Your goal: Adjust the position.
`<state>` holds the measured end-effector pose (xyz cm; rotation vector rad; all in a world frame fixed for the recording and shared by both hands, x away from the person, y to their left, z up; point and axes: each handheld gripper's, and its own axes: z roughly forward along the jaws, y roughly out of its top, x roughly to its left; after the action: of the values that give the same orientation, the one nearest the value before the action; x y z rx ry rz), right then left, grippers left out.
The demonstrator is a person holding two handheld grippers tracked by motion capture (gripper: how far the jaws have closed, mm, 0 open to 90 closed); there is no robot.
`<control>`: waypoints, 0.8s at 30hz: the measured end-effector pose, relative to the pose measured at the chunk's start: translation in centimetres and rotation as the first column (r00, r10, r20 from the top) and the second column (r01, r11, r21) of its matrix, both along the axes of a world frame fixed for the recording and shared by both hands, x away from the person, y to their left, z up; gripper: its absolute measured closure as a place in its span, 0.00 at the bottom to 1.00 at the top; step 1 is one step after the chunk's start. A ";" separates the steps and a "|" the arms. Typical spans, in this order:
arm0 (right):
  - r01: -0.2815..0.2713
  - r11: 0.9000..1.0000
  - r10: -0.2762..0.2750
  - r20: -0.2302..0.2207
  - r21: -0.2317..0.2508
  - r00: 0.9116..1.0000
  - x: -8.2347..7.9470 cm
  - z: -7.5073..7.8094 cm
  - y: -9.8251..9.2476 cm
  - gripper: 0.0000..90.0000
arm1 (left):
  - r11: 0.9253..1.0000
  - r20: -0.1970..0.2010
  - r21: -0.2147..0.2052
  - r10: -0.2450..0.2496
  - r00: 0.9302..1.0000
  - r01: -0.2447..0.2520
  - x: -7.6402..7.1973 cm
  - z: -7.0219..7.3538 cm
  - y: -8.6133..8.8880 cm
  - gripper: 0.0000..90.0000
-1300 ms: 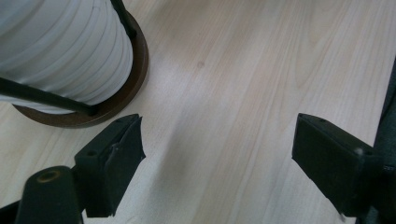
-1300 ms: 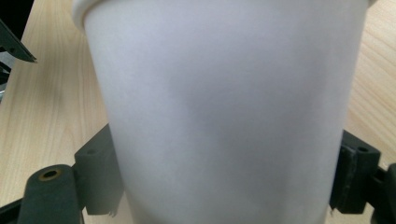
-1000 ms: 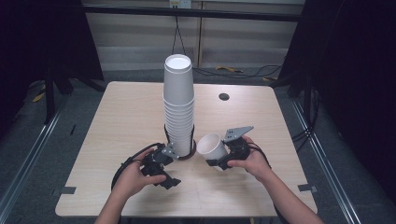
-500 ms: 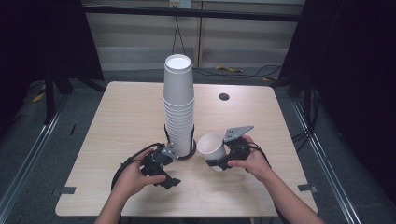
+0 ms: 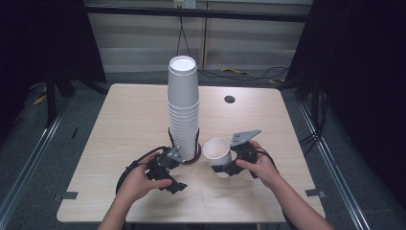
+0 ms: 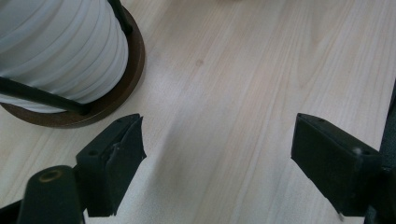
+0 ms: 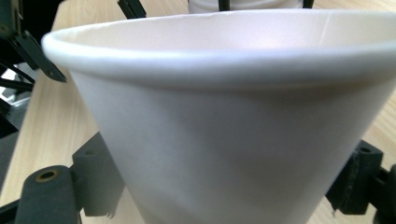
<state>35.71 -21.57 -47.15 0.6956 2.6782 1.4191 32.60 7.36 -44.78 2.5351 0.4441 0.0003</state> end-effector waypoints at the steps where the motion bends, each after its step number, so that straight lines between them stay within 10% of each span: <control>1: 0.001 1.000 -0.001 0.005 -0.004 1.000 0.0 -0.1 0.0 0.17 | 1.000 0.000 -0.005 0.002 1.000 -0.002 -0.1 0.0 -0.1 0.19; 24: -0.055 0.998 0.056 0.036 -0.016 0.998 -0.9 0.0 0.2 0.18 | 0.996 0.008 -0.083 0.045 0.999 -0.044 0.4 1.6 -0.9 0.18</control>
<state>34.85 -21.38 -47.14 0.5931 2.6978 1.4083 33.01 6.46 -43.23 2.4422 0.4865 0.0108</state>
